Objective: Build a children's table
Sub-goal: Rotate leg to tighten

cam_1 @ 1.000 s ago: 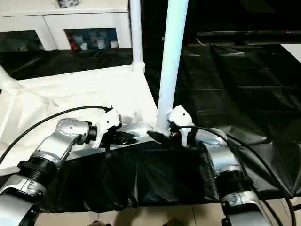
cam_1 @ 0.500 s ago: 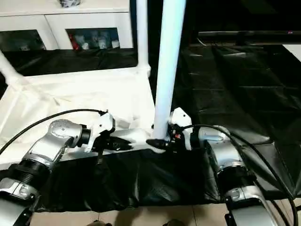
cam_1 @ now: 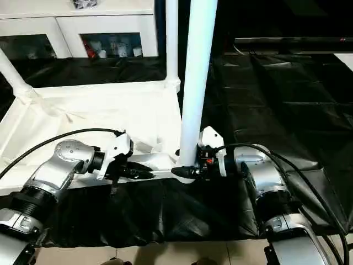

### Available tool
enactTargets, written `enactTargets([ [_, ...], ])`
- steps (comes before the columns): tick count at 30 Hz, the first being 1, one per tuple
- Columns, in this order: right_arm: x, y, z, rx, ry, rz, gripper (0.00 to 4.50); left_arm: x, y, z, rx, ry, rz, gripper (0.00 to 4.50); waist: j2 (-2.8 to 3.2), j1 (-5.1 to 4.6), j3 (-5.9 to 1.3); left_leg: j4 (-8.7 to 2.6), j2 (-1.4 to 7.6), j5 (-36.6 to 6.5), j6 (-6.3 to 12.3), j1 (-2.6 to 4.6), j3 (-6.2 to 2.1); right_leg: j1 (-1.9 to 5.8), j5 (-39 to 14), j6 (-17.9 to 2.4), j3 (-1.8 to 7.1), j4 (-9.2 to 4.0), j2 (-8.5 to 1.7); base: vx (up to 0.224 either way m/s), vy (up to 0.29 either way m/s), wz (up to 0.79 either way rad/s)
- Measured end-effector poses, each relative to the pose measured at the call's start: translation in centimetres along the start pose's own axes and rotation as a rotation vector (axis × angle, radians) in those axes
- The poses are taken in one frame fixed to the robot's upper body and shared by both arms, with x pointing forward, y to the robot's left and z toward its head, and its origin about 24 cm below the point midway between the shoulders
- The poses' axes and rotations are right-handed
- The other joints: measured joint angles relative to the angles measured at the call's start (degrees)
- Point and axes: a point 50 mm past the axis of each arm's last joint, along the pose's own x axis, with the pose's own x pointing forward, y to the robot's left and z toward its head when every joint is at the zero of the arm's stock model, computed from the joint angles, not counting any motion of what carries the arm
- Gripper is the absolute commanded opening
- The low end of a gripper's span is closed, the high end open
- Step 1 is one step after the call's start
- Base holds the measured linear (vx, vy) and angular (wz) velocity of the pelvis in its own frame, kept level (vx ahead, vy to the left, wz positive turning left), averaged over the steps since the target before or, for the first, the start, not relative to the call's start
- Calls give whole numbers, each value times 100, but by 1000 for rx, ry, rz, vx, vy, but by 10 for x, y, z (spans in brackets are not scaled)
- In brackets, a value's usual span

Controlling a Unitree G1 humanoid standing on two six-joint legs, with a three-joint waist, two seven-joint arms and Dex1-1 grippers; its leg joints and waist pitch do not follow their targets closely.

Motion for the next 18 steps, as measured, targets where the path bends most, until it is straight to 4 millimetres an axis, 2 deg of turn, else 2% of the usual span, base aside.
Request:
enactTargets([
  [4, 1, -1, -8, 49, -70, -224, 261, 12, 4, 3, -1, -11, 109, 0, -4, 6, 1, -4, -2, -17, -30, 3, 3, 17, 2, -4, 10, 0, -6, 0, 0, 0],
  [7, 10, 2, -14, 116, -153, -468, 261, 23, 6, 6, -6, -12, 186, 0, -21, -35, -2, -25, -5, -17, -35, 49, 3, 33, 0, 0, 25, -8, -8, 0, 0, 0],
  [11, 24, 6, -16, 154, -184, -675, 261, 30, 5, 6, -29, -12, 241, 0, -8, -72, -21, -96, -12, -17, -36, 81, -5, 63, -13, 25, 25, -88, -5, 0, 0, 0],
  [13, 27, 7, -15, 171, -193, -721, 261, 33, 5, 7, -29, -17, 254, 0, 3, -74, -26, -103, -16, -17, -36, 76, -6, 63, -13, 25, 30, -99, -6, 0, 0, 0],
  [14, 30, 8, -14, 183, -201, -751, 316, 33, 4, 7, -27, -17, 262, 0, 7, -82, -30, -107, -16, -17, -36, 86, -6, 61, -13, 25, 30, -104, -6, 0, 0, 0],
  [18, 33, 12, -12, 211, -228, -782, 348, 33, 2, 7, -17, -22, 266, 0, 18, -84, -36, -127, -16, -16, -37, 78, -6, 60, -11, 26, 29, -114, -4, 0, 0, 0],
])
